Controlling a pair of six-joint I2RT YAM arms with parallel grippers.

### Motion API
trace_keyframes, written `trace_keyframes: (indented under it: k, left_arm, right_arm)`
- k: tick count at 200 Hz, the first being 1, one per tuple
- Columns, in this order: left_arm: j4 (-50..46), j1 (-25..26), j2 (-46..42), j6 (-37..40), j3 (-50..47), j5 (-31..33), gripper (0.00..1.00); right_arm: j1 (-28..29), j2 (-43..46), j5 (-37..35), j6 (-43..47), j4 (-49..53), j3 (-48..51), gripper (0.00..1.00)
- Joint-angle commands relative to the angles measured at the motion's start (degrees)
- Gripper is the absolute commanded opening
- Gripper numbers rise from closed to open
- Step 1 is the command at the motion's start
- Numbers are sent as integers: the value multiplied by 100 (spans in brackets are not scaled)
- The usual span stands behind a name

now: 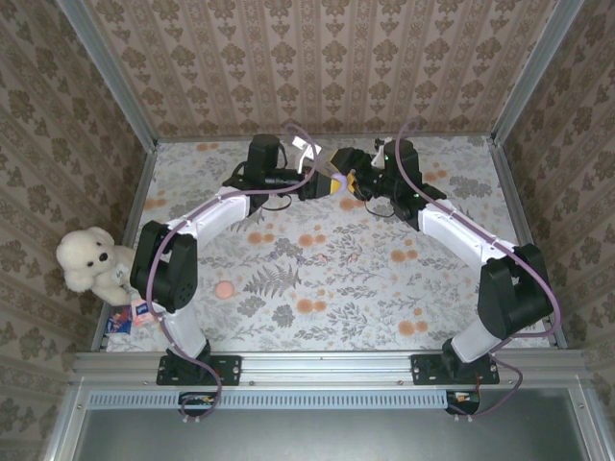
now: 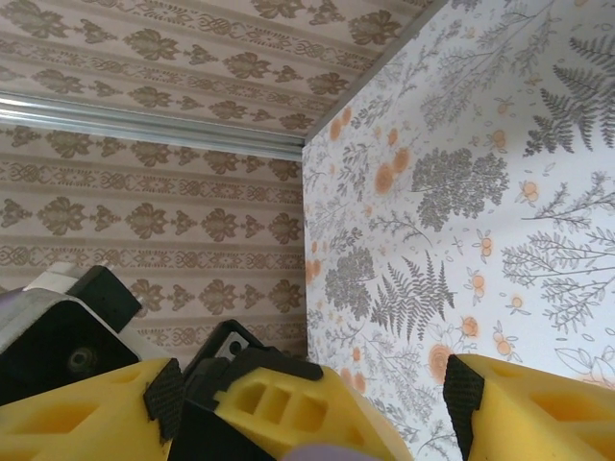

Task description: Insert the wireless bluetooth earbuds into the charging case

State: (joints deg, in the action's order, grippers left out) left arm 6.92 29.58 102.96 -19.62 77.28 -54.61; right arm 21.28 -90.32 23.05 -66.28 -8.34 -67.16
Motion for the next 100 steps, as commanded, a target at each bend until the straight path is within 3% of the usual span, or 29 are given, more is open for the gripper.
trace_keyframes:
  k: [1, 57, 100]
  left_arm:
    - [235, -14, -315, 179, -119, 489, 0]
    - [381, -14, -353, 138, -169, 689, 0]
    - [412, -5, -351, 124, -204, 697, 0]
  right_arm:
    - [49, 155, -168, -137, 204, 142, 76]
    - [123, -6, -215, -284, 211, -14, 77]
    - [209, -240, -160, -558, -74, -147, 72]
